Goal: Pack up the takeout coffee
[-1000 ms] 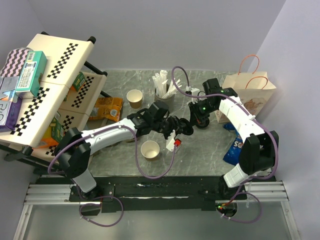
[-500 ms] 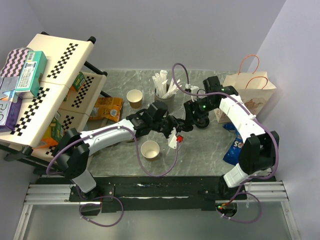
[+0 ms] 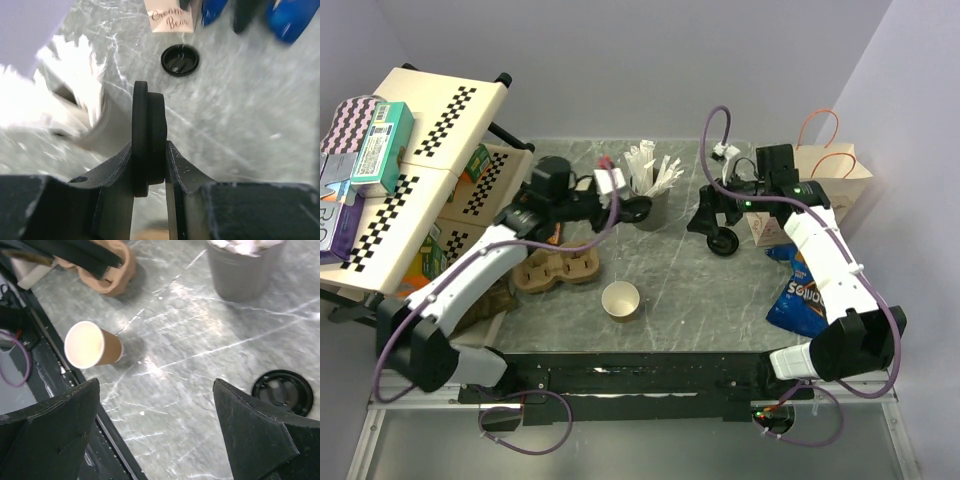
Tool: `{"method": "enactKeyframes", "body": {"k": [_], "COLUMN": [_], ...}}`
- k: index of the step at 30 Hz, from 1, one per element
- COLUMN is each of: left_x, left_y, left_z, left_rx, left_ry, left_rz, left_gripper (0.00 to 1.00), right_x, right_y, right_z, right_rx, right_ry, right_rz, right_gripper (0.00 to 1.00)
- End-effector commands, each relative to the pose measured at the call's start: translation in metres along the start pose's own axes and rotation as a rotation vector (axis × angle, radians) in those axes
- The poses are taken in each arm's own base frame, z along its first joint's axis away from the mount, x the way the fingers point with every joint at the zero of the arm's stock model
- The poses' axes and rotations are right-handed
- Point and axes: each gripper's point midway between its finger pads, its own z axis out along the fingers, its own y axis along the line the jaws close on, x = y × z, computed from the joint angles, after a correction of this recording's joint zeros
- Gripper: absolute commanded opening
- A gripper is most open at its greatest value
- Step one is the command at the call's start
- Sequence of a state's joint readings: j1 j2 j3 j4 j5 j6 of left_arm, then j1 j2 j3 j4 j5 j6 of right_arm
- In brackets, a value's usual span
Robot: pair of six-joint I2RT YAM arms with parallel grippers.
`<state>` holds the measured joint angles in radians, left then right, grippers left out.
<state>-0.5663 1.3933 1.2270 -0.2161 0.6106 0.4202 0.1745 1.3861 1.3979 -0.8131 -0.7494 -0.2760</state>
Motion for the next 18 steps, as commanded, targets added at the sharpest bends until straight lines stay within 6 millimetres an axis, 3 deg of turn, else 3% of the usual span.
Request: {"method": "enactKeyframes", "body": {"k": [1,3,8,15,18], "left_x": [-0.001,0.014,0.033,0.072,0.081], "left_y": [-0.059,-0.071,-0.069,-0.099,-0.105], "left_z": [-0.032,-0.037,-0.049,-0.057,-0.058], "left_rx": [0.163,0.156,0.141,0.194,0.206], "left_ry": [-0.033,-0.018,-0.056,-0.003,0.004], "left_rz": [-0.398,-0.503,-0.678,-0.911,-0.982], "left_gripper": [0.31,0.32,0.34,0.36,0.36], "right_x": [-0.008,-0.005,0.004,0.01,0.015], "right_y": [0.025,0.033,0.056,0.058,0.069], "right_z": [0.013,0.019,0.035,0.058,0.065], "right_rx": [-0.089,-0.114,-0.18,-0.126,-0.157], "right_ry": [-0.058,-0.047,0.014,0.004,0.018], "right_rz": [-0.041,-0.041,-0.09,-0.123,-0.142], "right_gripper": [1.0,1.0,1.0,1.0,1.0]}}
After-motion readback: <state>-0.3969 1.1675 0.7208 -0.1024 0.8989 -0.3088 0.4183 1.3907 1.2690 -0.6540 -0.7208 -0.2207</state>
